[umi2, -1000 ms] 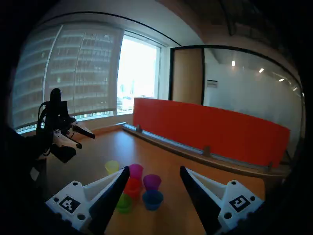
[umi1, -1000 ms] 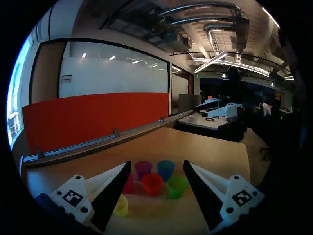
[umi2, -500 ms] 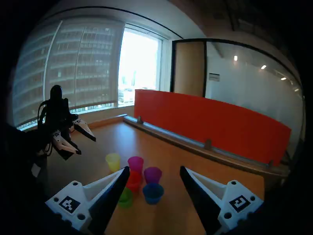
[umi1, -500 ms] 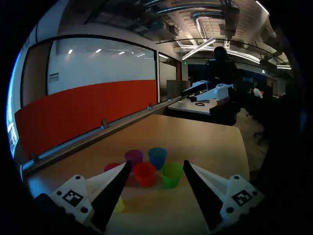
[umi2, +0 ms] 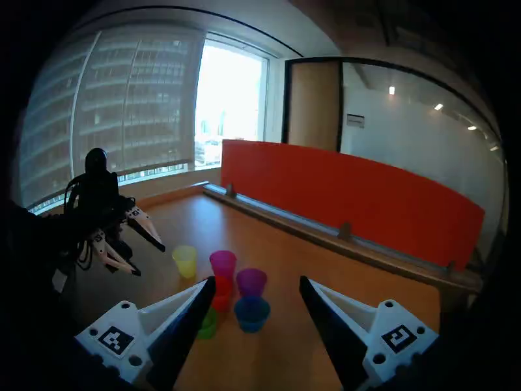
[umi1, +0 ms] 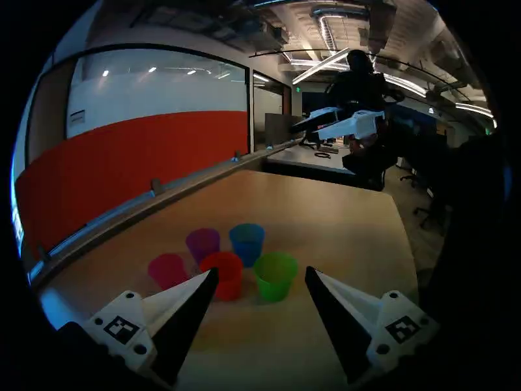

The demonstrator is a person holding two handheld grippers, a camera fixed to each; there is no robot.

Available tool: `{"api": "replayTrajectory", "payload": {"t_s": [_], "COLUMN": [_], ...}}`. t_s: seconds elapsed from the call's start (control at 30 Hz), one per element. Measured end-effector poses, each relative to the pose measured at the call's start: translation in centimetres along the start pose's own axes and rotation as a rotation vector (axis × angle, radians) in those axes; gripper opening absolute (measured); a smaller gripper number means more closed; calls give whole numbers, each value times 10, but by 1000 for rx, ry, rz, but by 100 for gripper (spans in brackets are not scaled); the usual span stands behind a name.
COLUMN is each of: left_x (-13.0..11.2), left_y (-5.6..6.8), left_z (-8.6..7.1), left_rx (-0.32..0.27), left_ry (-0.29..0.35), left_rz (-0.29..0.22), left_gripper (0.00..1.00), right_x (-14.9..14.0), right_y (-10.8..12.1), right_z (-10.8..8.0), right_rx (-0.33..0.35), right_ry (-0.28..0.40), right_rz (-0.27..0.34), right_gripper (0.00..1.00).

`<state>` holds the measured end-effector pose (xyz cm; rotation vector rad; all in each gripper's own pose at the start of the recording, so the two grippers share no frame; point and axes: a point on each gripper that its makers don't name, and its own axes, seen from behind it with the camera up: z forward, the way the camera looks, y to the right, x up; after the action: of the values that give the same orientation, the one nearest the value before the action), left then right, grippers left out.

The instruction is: Pour water

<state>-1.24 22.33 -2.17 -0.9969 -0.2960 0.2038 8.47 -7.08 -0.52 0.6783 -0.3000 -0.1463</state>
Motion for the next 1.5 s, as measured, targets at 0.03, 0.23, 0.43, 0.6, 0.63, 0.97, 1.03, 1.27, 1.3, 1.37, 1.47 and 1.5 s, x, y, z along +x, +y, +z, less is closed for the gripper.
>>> {"api": "replayTrajectory", "payload": {"t_s": [0.03,0.23,0.43,0.6,0.63,0.97,1.03,1.27,1.3,1.37,1.47,1.5], "left_x": [-3,-19,-30,-40,-43,-64,-64,-68,-67,-67,-65,-65], "left_y": [2,10,17,17,17,19,20,19,19,20,23,24], "left_z": [3,21,38,50,53,77,81,97,99,102,107,108], "left_rx": [-5,-27,-48,-50,-51,-63,-66,-69,-70,-72,-87,-89], "left_ry": [-7,-45,-68,-90,-96,-142,-144,-160,-160,-161,-162,-165], "left_rz": [3,18,16,23,25,27,23,26,27,27,24,25], "left_gripper": [99,99,99,99,99,99,99,99,99,99,99,99], "right_x": [-1,-7,-10,-11,-11,-12,-12,-14,-15,-16,-17,-18], "right_y": [1,3,6,8,8,11,12,16,16,17,20,20], "right_z": [0,3,6,8,9,12,12,14,14,15,16,16], "right_rx": [0,-1,-2,-4,-4,-6,-8,-12,-12,-13,-15,-16], "right_ry": [-2,-13,-18,-21,-21,-27,-28,-31,-32,-33,-34,-34], "right_rz": [1,1,3,1,1,-3,-3,1,1,1,2,3], "right_gripper": [99,99,99,99,99,99,99,99,99,99,99,99]}}
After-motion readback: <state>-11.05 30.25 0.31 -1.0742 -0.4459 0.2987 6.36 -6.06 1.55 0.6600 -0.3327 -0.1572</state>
